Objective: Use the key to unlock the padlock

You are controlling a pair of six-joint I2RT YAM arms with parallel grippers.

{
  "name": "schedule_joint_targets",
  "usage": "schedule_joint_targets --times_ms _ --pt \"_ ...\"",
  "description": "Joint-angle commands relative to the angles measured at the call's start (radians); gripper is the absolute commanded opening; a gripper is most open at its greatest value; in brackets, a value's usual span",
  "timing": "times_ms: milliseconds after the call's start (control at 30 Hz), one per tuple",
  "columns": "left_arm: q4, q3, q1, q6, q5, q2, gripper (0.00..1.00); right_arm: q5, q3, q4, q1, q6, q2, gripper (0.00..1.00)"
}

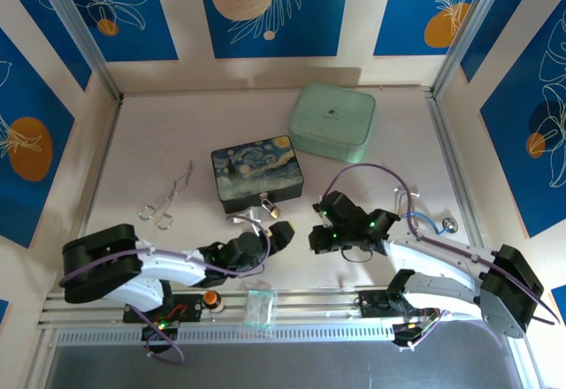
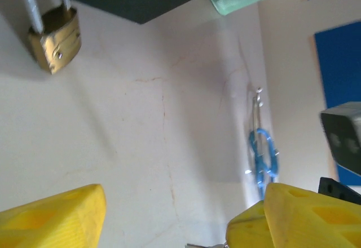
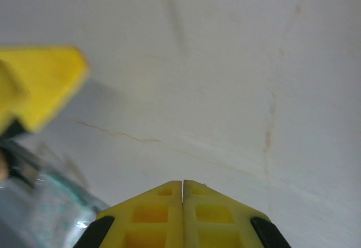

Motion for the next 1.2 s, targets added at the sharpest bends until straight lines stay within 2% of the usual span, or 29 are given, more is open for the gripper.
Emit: schedule_joint_targets --times_ms 0,233,333,500,667,800,900,1000,1167 --pt "0.256 -0.027 -0.026 -0.228 -0.086 0.036 0.8 -0.041 0.058 0.103 -0.002 0.058 -0.025 0.01" --pt "0.518 -0.026 -0.087 -0.405 -0.169 0.17 0.84 -0.07 0.079 0.245 0.03 0.081 0.005 0.01" --pt "0.66 -0.022 -0.108 -0.435 -0.208 0.245 0.84 -0.069 0.07 0.282 0.052 0.088 0.008 0.01" --pt "0.662 -0.005 -0.113 -0.483 -0.223 0.268 0.79 -0.089 0.023 0.349 0.073 0.11 0.005 0.01" --pt "0.662 -0.01 -0.116 -0.458 -0.258 0.219 0.76 -0.062 -0.046 0.409 0.083 0.167 -0.032 0.01" --pt "0.662 -0.017 -0.117 -0.451 -0.264 0.196 0.67 -0.047 -0.089 0.466 0.076 0.192 -0.07 0.01" --pt "0.662 -0.014 -0.116 -0.455 -0.254 0.203 0.65 -0.047 -0.088 0.474 0.084 0.173 -0.073 0.01" --pt "0.662 -0.015 -0.117 -0.462 -0.253 0.212 0.54 -0.051 -0.093 0.478 0.084 0.168 -0.076 0.01" --pt "0.662 -0.027 -0.116 -0.463 -0.263 0.212 0.45 -0.041 -0.103 0.466 0.082 0.175 -0.086 0.01"
